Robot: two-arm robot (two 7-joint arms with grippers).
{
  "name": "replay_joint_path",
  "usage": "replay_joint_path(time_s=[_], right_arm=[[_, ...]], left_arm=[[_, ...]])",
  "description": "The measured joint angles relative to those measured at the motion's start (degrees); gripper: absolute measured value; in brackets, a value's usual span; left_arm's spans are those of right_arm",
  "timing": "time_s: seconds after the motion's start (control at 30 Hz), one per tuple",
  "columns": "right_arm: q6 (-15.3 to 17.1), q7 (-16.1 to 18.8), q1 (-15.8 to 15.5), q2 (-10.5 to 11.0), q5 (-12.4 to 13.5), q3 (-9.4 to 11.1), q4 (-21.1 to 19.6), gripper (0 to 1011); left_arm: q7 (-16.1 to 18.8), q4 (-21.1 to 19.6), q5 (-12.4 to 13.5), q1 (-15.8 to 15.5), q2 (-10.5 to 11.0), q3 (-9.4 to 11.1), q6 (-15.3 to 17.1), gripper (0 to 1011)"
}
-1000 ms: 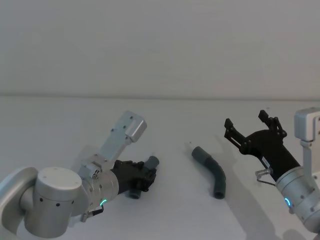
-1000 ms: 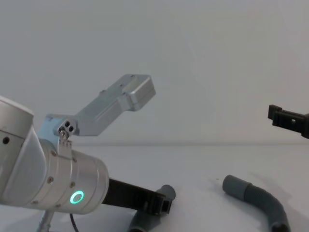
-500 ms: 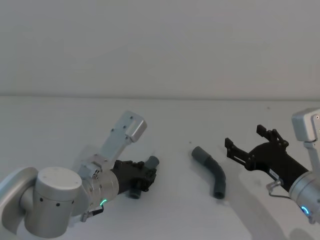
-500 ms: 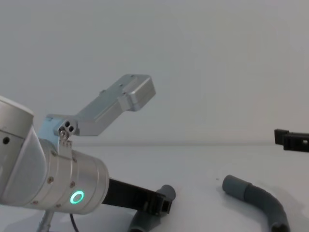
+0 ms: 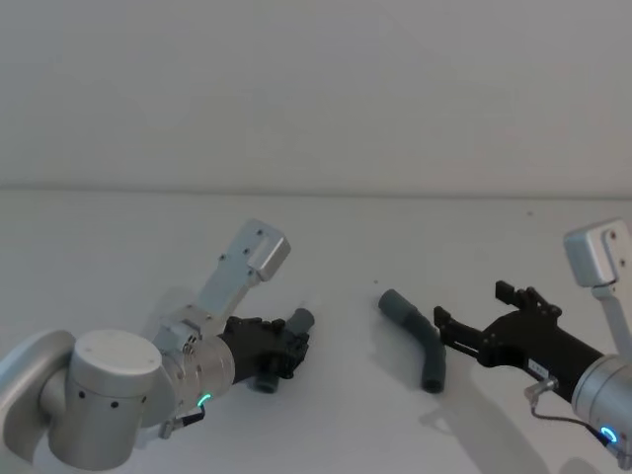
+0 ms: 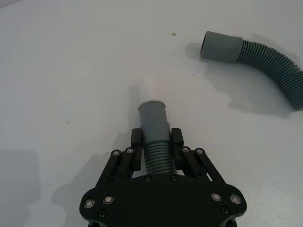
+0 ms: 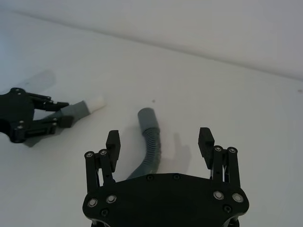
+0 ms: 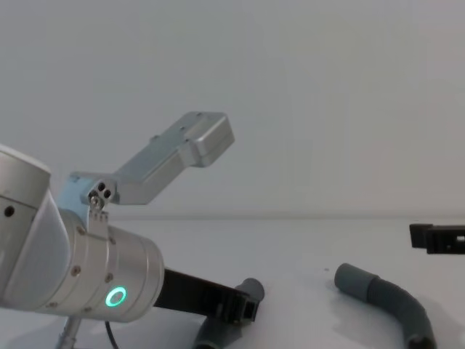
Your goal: Use both hands to pick up one end of the pipe from the table, align the ends, and insert them.
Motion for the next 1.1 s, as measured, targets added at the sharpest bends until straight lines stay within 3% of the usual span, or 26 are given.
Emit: replay_joint_path(time_s=[0.47,1.1], right_arm=[[5.00,-2.99,0.41,-3.58,-0.14,-1.85,-0.47,1000],[4.34,-5.48,4.07,-7.64,-3.36,-4.72,6.04,1000]], left_arm=[[0.00,0.00,0.00,0.00,0.00,0.00,0.00,349],[0.01,0.00,0.00,0.00,0.00,0.00,0.00,349]])
